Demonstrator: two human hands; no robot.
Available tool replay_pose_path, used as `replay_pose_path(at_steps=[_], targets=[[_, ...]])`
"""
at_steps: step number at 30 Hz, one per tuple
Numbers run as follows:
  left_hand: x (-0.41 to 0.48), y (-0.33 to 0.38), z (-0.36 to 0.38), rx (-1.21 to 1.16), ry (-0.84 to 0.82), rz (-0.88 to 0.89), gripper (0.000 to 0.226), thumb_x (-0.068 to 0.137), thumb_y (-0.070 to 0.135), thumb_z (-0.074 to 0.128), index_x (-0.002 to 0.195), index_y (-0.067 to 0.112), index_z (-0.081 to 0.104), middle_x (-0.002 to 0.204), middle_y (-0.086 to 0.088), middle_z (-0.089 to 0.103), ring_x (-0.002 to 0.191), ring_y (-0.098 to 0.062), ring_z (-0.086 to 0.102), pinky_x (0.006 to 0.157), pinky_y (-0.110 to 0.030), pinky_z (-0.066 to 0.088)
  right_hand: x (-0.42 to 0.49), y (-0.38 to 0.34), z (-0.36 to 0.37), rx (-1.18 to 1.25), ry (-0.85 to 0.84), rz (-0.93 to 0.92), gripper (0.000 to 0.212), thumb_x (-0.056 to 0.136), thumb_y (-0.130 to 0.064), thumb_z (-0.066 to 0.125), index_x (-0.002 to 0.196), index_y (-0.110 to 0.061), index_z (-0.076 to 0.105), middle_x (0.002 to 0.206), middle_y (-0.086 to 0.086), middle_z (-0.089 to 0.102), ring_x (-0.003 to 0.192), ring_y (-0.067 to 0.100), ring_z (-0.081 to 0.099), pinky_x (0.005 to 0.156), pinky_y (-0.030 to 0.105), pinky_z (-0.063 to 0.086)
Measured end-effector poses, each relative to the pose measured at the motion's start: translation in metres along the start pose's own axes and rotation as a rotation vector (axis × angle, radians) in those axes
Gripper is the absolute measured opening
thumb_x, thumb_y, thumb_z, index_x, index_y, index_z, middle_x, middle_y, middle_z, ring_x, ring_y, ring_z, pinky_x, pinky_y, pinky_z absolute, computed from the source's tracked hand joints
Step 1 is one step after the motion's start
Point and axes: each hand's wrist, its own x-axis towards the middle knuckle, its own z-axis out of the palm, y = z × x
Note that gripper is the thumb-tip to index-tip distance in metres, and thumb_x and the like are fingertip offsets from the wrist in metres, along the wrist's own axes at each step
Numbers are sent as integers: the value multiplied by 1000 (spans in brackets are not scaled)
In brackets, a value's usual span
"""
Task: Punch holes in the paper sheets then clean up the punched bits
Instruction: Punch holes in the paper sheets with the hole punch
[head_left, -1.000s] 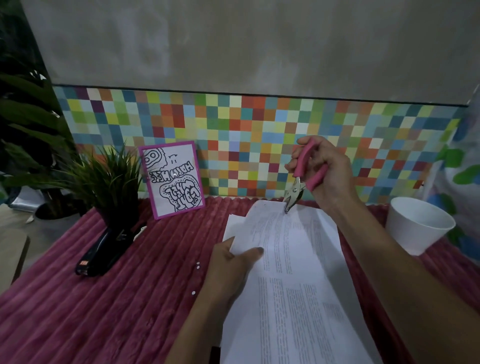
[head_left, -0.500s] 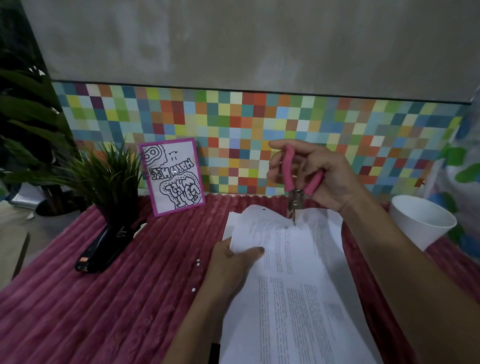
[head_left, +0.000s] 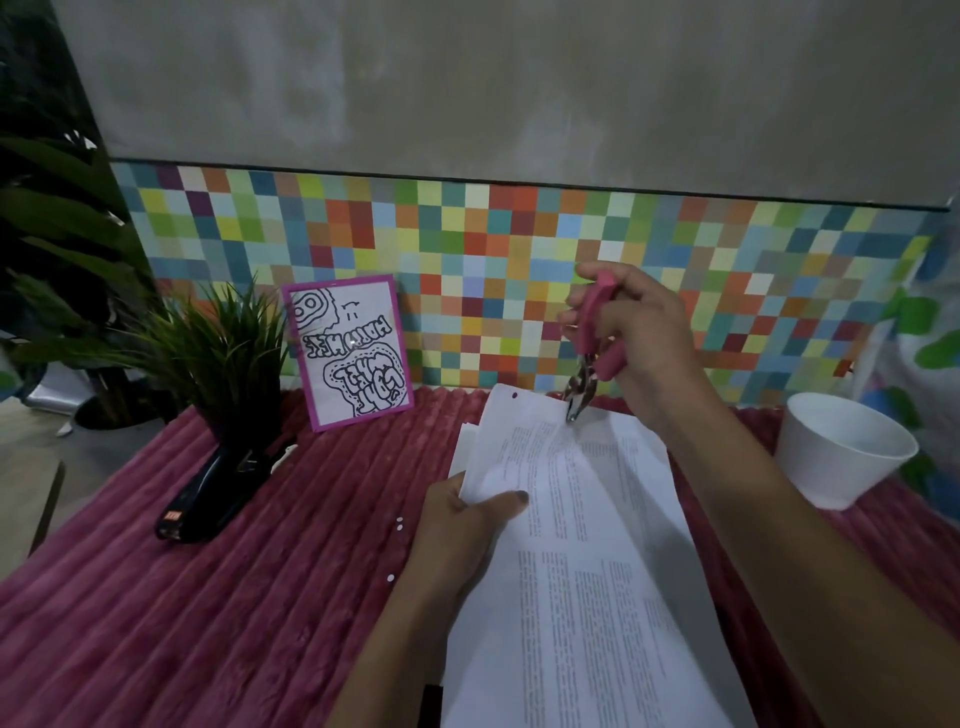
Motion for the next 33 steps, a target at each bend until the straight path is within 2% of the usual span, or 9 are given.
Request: replay_pose_path(at_steps=[3,9,15,19,23,25,27,30,33], targets=[[0,1,-2,2,-5,-2,20,86,-6,63,102,2,71,93,-14,76,82,-31,74,66,-36,62,9,0,-11,190,130,132,46,74,18,33,104,-1,63,86,15,61,70,26,62,71,39,57],[-1,1,-1,13,-34,-11,19,86,-5,64,99,7,72,91,-9,77,79,-26,75,63,-33,61,15,11,-34,419,103,299,44,78,6,33,112,0,60,92,13,58,83,27,62,95,49,52],[-2,1,-1,11,-57,-2,19,86,-4,63,100,8,72,93,-9,77,83,-27,75,67,-35,61,2,6,-39,496,-176,149,61,67,4,40,124,-1,58,91,13,64,87,29,63,97,53,49],[-2,1,-2,-6,-47,-6,19,86,-6,62,101,2,72,93,-14,76,82,-30,74,69,-38,61,-11,-1,-35,337,-278,66,58,73,5,38,125,-5,60,93,14,63,85,30,64,89,52,53],[1,-1,-2,0,-11,-16,18,85,-6,64,98,3,72,91,-14,76,80,-29,74,69,-37,62,-19,-2,-27,325,-174,-22,53,78,14,32,115,-5,64,87,12,62,80,29,62,82,43,55],[0,-2,-2,9,-5,-18,19,85,-5,64,100,4,72,92,-13,76,82,-29,74,71,-39,62,-20,2,-26,262,-97,-51,52,77,16,34,115,-4,63,86,10,63,78,29,63,80,42,55],[-1,-1,-2,6,-26,-17,20,86,-4,64,102,6,72,95,-12,76,86,-30,74,74,-40,61,-17,6,-27,317,2,-66,51,75,14,36,111,-5,65,87,12,63,78,29,63,82,44,54],[-1,-2,-3,10,-27,-5,22,86,-6,63,101,7,72,96,-12,76,85,-29,74,73,-38,62,-17,13,-26,322,92,-20,49,72,10,39,108,-7,67,89,14,62,79,30,63,84,45,53],[-2,-2,-2,6,-48,-7,25,86,-6,61,108,2,70,100,-14,75,90,-32,73,80,-45,60,-14,17,-30,298,171,57,48,76,9,42,113,-10,66,91,11,64,84,25,64,90,47,51]])
